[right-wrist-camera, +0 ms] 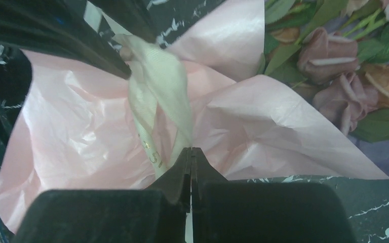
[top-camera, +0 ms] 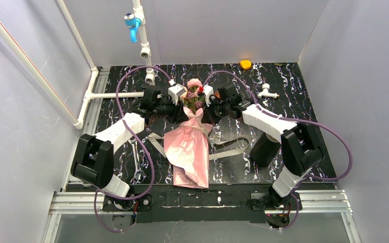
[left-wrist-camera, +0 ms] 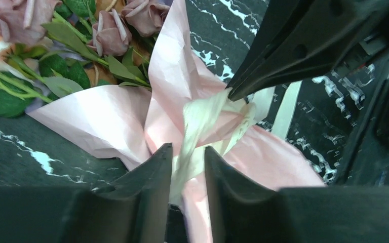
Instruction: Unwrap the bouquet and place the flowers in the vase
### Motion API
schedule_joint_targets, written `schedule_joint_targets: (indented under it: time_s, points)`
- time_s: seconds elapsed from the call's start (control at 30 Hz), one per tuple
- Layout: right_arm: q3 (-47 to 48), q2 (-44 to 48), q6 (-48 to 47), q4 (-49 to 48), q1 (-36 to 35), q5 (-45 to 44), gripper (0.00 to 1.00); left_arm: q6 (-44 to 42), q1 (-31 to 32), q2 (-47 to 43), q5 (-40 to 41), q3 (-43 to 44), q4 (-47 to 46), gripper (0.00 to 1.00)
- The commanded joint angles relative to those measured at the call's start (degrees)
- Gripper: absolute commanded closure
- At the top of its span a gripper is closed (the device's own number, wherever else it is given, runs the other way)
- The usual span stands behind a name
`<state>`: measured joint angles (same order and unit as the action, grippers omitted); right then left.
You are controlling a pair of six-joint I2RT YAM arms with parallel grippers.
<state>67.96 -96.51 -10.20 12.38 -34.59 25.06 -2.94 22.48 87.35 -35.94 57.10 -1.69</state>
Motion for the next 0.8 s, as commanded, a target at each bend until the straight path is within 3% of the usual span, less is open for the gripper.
schedule_joint_targets:
  time_s: [0.0, 0.23, 0.43, 0.6, 0.77]
  points:
    - [4.2, 4.2, 4.1, -4.7, 0.0, 3.5, 0.99, -4.9, -0.3, -2.1, -2.7, 0.1, 1.3, 0.59]
    - [7.6, 3.6, 10.4, -7.3, 0.0, 6.0, 0.99, -6.8, 0.0, -7.5, -4.6, 1.6, -0.9, 0.47]
    - [8.4, 2.0, 14.6, -9.8, 0.0, 5.8, 0.99, -6.9, 0.9, -8.0, -4.4, 1.5, -0.7, 0.54]
    - [8.6, 1.1, 17.9, -11.1, 0.0, 5.2, 0.99, -4.7, 1.2, -10.1, -2.0, -0.2, -0.2, 0.69]
    - [10.0, -0.3, 19.9, -11.1, 0.5, 4.4, 0.99, -1.9, 4.3, -14.2, -0.3, -3.7, -0.1, 0.63]
